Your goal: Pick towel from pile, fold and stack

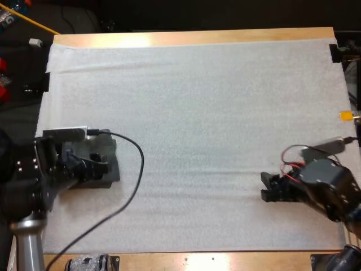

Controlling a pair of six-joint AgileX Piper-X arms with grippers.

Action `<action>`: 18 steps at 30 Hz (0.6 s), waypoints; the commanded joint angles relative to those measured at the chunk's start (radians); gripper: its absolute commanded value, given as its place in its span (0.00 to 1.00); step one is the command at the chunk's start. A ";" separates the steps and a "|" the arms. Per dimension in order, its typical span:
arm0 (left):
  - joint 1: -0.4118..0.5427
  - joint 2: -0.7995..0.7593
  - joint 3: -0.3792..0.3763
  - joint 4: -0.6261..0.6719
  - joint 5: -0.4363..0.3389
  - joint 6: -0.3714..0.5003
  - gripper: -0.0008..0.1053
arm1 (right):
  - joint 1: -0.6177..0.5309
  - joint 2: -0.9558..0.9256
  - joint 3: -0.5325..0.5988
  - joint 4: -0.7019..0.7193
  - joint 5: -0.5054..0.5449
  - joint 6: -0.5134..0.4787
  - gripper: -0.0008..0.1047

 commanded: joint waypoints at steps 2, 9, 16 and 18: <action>-0.033 -0.032 -0.006 0.004 0.003 0.003 0.64 | -0.048 0.026 -0.002 -0.012 0.010 -0.055 0.67; -0.056 -0.102 -0.006 0.004 0.000 0.016 0.64 | -0.301 0.050 -0.002 -0.054 -0.097 -0.161 0.67; -0.056 -0.127 -0.006 0.004 0.000 0.019 0.64 | -0.545 0.045 -0.002 -0.049 -0.186 -0.230 0.67; -0.056 -0.127 -0.006 0.004 0.000 0.021 0.64 | -0.624 0.034 -0.002 -0.046 -0.211 -0.237 0.67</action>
